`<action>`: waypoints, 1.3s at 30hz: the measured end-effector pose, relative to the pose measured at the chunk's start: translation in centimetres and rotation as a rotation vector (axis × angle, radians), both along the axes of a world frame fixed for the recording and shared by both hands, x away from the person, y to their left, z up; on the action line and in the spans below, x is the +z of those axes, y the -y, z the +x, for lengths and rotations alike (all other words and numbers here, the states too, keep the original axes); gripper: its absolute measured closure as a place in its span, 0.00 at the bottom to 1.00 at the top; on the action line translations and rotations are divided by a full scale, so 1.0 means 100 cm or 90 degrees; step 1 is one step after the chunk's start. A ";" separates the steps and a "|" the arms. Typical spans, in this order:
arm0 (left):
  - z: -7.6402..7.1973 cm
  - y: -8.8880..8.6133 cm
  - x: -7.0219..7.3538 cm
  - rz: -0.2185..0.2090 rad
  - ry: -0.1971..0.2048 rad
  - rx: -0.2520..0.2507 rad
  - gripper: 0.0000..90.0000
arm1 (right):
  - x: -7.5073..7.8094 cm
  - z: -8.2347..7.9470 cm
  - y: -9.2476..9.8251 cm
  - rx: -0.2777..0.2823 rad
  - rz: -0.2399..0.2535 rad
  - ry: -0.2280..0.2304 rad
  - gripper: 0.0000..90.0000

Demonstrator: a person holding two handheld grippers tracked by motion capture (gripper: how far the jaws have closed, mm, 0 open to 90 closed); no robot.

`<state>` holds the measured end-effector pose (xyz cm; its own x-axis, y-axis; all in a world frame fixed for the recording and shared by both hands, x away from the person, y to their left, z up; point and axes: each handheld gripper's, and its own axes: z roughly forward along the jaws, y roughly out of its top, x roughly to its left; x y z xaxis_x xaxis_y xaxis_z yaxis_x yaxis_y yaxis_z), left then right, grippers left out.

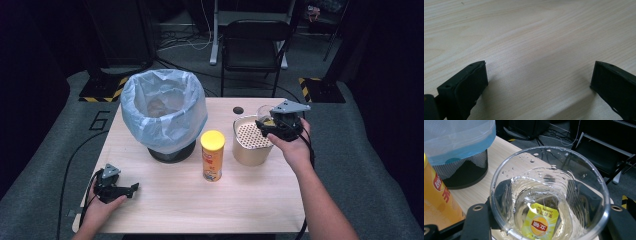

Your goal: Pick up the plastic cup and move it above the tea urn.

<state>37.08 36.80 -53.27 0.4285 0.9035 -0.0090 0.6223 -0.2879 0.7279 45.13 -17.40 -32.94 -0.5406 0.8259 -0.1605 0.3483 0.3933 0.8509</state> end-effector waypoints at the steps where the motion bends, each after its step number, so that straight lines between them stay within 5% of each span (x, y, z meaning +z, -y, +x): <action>1: 0.000 0.000 0.000 0.000 0.000 0.000 0.01 | 0.000 0.000 0.000 -0.001 -0.001 -0.001 0.41; 16: -0.001 -0.001 0.001 0.003 -0.010 -0.005 0.01 | -0.003 0.006 0.002 -0.006 -0.034 0.015 0.41; 39: -0.001 -0.001 0.001 0.003 -0.008 -0.004 0.01 | -0.004 0.016 -0.004 -0.017 -0.134 0.055 0.43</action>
